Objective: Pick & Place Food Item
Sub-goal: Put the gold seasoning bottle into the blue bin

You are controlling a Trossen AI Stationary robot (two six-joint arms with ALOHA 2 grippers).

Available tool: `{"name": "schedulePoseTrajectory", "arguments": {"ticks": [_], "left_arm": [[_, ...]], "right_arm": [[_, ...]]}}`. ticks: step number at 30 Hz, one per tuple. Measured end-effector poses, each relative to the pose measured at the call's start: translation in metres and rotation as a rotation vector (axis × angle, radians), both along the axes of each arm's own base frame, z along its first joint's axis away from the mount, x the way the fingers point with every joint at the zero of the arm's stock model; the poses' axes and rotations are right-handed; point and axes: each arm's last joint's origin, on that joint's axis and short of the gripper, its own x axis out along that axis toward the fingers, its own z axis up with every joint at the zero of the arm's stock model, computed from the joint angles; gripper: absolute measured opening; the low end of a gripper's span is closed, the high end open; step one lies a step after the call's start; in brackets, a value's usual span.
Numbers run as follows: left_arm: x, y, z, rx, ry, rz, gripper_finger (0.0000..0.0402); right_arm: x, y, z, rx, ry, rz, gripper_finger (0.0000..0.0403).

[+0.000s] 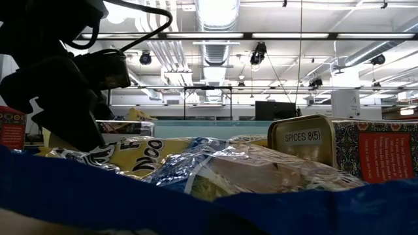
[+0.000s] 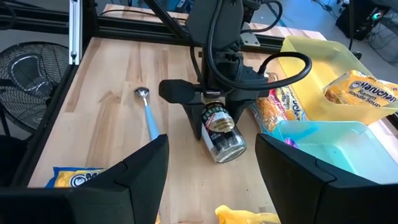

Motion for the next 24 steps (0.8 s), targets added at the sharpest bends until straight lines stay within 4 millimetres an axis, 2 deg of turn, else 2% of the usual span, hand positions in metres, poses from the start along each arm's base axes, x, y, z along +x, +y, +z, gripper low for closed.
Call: {"name": "schedulePoseTrajectory", "arguments": {"ticks": [6,13,24], "left_arm": [[0.0007,-0.0002,0.001,-0.006,-0.003,0.011,0.0296],[0.0067,-0.0028,0.0081,-0.029,-0.034,0.023,0.0295],[0.0054,-0.0023,0.0054,-0.048,-0.031,0.052,0.0295]], "right_arm": [[-0.0001,0.0,0.0001,0.0,0.0,0.0,0.0238],[-0.0001,-0.0001,0.0001,0.0,0.0,0.0,0.0238],[-0.0003,0.0,0.0004,0.0,-0.001,0.0,0.0238]]}}
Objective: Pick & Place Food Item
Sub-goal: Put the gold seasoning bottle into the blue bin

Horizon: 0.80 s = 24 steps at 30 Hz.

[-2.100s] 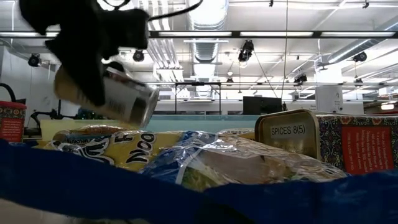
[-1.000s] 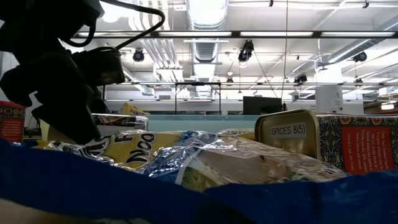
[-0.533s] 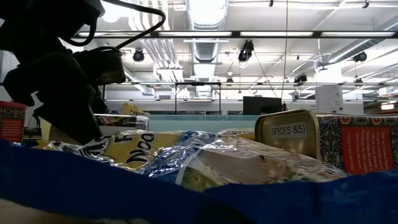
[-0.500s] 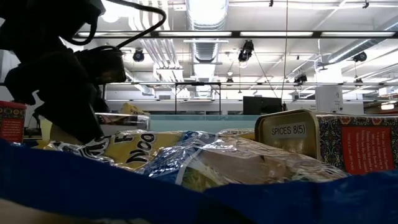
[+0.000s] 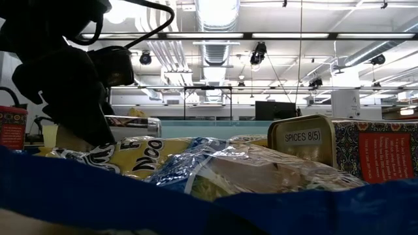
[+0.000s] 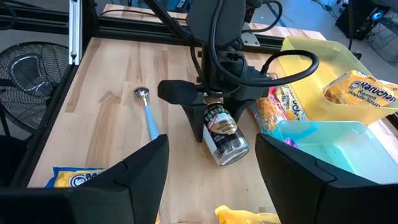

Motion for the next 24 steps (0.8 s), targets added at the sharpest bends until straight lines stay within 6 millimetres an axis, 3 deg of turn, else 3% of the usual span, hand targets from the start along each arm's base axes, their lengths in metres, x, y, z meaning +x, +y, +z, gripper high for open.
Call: {"name": "schedulePoseTrajectory", "arguments": {"ticks": [19,24], "left_arm": [[-0.0007,-0.0014,-0.0005,-0.09,0.025,0.027,0.0296],[-0.0008,-0.0018,-0.0006,-0.111,0.032,0.028,0.033]], "right_arm": [[0.0,0.0,0.0005,0.002,-0.002,0.0,0.0238],[0.0,0.0,0.0005,0.002,-0.002,0.0,0.0238]]}}
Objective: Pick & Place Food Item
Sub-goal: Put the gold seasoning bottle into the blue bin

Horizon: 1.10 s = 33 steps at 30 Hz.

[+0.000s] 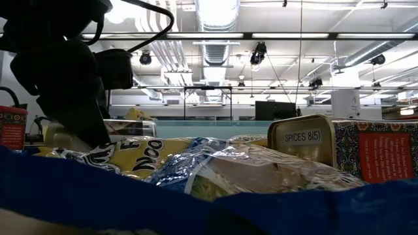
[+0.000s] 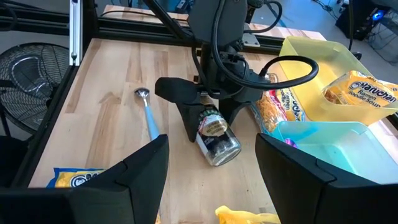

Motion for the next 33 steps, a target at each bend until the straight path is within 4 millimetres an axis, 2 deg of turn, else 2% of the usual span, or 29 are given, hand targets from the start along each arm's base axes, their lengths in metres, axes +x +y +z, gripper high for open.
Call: {"name": "schedulePoseTrajectory", "arguments": {"ticks": [5,7,15,21,28,33], "left_arm": [[0.0,0.0,0.0,-0.009,0.005,-0.004,0.0386],[0.0,-0.001,0.001,-0.009,0.007,-0.005,0.0396],[-0.001,-0.002,0.005,-0.075,0.024,-0.032,0.0371],[-0.009,-0.009,0.011,-0.103,0.029,-0.052,0.0367],[-0.024,-0.018,0.023,0.042,-0.031,0.002,0.0367],[-0.039,-0.026,0.016,0.094,-0.045,0.021,0.0367]], "right_arm": [[0.0,0.0,0.0,0.001,-0.002,0.0,0.0238],[0.0,0.0,0.0,0.001,-0.002,0.0,0.0238],[0.0,0.0,0.0,0.002,-0.002,0.001,0.0238],[0.0,0.0,0.0,0.003,-0.002,0.002,0.0238],[0.0,0.0,0.001,0.005,-0.004,0.003,0.0238],[0.0,0.001,0.001,0.017,-0.002,0.013,0.0238]]}}
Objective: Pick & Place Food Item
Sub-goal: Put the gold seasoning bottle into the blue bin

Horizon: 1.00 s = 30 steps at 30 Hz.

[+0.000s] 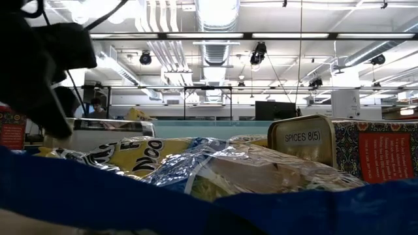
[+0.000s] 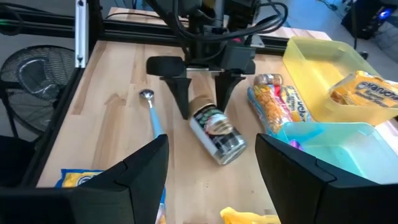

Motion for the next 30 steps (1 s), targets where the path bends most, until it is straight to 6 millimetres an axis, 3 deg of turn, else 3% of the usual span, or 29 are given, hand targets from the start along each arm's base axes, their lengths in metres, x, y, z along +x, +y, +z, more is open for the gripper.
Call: {"name": "schedulePoseTrajectory", "arguments": {"ticks": [13,30], "left_arm": [[-0.018,0.007,-0.019,0.039,0.012,0.035,0.0367],[-0.002,0.022,0.013,-0.002,0.111,-0.105,0.0367]], "right_arm": [[0.001,0.001,0.001,0.008,-0.008,0.009,0.0238],[0.0,0.003,0.0,0.033,0.019,0.077,0.0238]]}}
